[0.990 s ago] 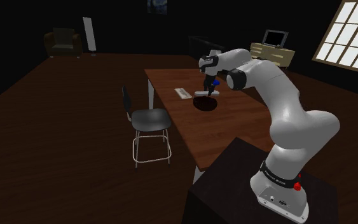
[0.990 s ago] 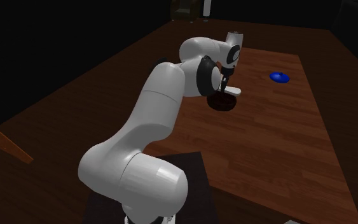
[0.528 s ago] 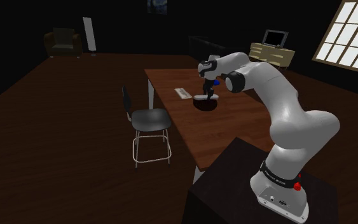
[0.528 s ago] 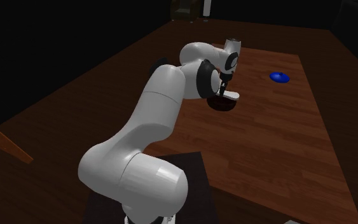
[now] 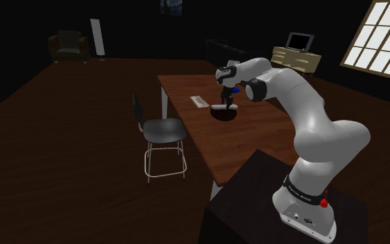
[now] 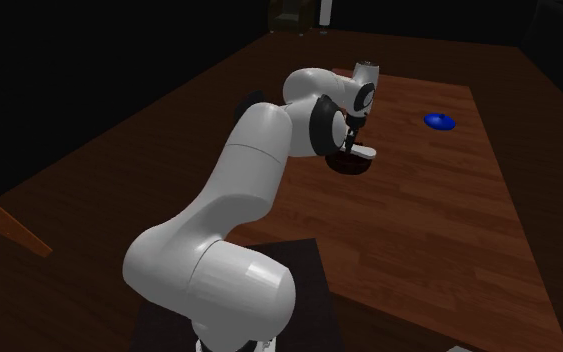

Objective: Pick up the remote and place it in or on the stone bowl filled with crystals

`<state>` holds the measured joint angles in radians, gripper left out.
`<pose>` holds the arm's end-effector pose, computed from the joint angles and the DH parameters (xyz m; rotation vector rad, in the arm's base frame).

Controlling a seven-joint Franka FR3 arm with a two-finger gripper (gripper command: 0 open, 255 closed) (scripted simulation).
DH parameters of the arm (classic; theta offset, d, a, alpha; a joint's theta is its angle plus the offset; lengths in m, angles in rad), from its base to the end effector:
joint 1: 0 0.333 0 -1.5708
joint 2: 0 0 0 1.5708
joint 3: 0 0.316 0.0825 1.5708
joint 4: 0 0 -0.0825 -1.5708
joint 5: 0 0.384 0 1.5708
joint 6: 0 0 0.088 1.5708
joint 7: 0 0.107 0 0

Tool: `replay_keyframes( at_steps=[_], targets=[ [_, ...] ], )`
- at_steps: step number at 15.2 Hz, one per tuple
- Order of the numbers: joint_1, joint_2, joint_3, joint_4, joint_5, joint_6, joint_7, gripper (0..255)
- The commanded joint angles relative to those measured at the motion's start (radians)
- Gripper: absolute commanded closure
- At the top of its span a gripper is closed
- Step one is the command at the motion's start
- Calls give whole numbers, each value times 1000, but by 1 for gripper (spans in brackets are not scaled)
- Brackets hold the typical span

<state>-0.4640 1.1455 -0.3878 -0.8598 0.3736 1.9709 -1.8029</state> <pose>0.6316 -0.4828 0.2179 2.7165 1.5334 0.0007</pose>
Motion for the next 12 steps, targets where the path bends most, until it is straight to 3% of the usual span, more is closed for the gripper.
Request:
replay_keyframes(
  at_steps=[1, 12],
  targets=[
    [0, 0, 0, 0, 0, 0, 0, 0],
    [6, -70, -13, 0, -12, -70, 4, 0]
  ],
)
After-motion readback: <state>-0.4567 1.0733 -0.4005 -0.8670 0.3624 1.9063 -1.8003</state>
